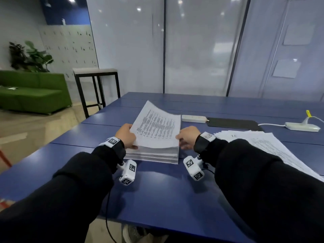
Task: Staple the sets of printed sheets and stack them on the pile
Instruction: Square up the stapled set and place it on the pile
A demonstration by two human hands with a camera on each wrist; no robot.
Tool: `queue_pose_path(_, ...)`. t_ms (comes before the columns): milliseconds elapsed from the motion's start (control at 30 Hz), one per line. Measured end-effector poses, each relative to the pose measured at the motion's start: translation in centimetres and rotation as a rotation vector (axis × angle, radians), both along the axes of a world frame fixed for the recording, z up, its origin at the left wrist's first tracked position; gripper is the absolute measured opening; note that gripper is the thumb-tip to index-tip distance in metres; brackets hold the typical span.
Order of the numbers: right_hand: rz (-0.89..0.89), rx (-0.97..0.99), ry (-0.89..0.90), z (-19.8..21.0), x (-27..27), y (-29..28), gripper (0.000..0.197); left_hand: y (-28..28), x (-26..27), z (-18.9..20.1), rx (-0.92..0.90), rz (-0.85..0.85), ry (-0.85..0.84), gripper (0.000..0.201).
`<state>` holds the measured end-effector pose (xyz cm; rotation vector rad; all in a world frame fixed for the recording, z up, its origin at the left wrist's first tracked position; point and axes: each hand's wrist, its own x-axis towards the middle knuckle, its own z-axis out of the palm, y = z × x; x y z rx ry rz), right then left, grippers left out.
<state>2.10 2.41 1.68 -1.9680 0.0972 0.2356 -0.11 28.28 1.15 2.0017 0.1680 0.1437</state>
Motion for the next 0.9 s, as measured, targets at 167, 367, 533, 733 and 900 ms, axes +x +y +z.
queue_pose_path(167, -0.012, 0.063, 0.032, -2.5, -1.0, 0.5, 0.033, 1.7, 1.1, -2.4, 0.052, -0.014, 0.159, 0.030)
queue_pose_path(367, -0.041, 0.071, 0.030, -3.2, -1.2, 0.6, 0.029, 2.7, 1.9, -2.3, 0.411, 0.000, 0.181, 0.015)
queue_pose_path(533, -0.081, 0.063, 0.003, -3.4, -1.5, 0.6, 0.031, 2.5, 2.1, -2.9, 0.541, -0.003, 0.225, 0.011)
queue_pose_path(733, -0.061, -0.031, -0.035, -4.0, -0.8, 0.5, 0.007, 2.2, 2.1, -2.8, 0.508, -0.012, 0.225, 0.031)
queue_pose_path(900, 0.016, -0.161, -0.033, -4.4, -0.2, 1.2, 0.018, 1.5, 2.7, -2.8, 0.398, 0.025, 0.180, 0.036)
